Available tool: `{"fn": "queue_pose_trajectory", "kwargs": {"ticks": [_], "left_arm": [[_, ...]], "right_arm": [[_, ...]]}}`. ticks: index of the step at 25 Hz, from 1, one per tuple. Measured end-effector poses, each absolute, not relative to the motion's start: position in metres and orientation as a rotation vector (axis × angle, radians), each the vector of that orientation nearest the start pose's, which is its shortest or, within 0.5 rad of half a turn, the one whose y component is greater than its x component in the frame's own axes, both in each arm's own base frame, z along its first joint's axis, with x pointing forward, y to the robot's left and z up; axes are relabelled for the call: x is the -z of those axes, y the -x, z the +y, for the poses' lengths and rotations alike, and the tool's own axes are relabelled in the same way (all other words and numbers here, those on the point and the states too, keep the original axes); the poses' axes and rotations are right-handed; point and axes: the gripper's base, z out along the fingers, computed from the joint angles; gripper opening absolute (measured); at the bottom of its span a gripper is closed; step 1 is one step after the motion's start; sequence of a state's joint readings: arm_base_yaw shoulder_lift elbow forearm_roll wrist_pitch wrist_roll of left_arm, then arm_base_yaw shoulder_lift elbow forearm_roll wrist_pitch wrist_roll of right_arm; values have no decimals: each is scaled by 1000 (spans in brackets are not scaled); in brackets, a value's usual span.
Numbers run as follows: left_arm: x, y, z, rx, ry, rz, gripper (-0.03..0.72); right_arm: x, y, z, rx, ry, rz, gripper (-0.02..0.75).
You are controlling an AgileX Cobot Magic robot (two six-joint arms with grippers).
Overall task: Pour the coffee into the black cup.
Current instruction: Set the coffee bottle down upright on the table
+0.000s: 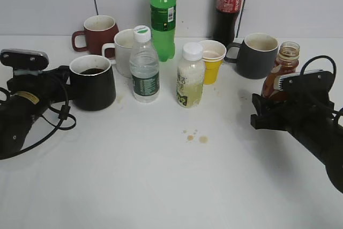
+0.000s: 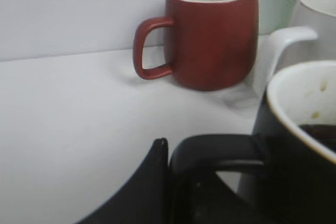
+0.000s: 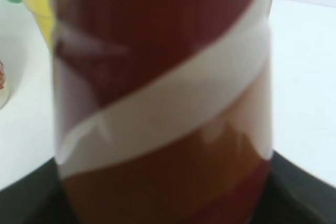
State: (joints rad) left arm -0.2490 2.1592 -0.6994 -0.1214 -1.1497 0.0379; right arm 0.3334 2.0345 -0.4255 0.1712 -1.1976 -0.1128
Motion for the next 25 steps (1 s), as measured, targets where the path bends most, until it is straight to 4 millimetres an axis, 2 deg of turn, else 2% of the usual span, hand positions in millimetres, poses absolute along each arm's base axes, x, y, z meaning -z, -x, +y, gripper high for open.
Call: {"fn": "queue_pose_trajectory", "kwargs": {"ticks": [8, 17, 22, 25], "left_arm": [[-72, -337, -75, 90, -133, 1788, 47], [-71, -325, -72, 93, -130, 1799, 242], [-80, -311, -73, 102, -141, 1800, 275], [-87, -301, -71, 103, -143, 1802, 276]], "right_arm": [[-80, -269, 78, -41, 254, 1876, 503], [-83, -276, 80, -46, 248, 1850, 505], [-84, -291, 86, -57, 248, 1816, 505], [-76, -299, 91, -70, 270, 1825, 505]]}}
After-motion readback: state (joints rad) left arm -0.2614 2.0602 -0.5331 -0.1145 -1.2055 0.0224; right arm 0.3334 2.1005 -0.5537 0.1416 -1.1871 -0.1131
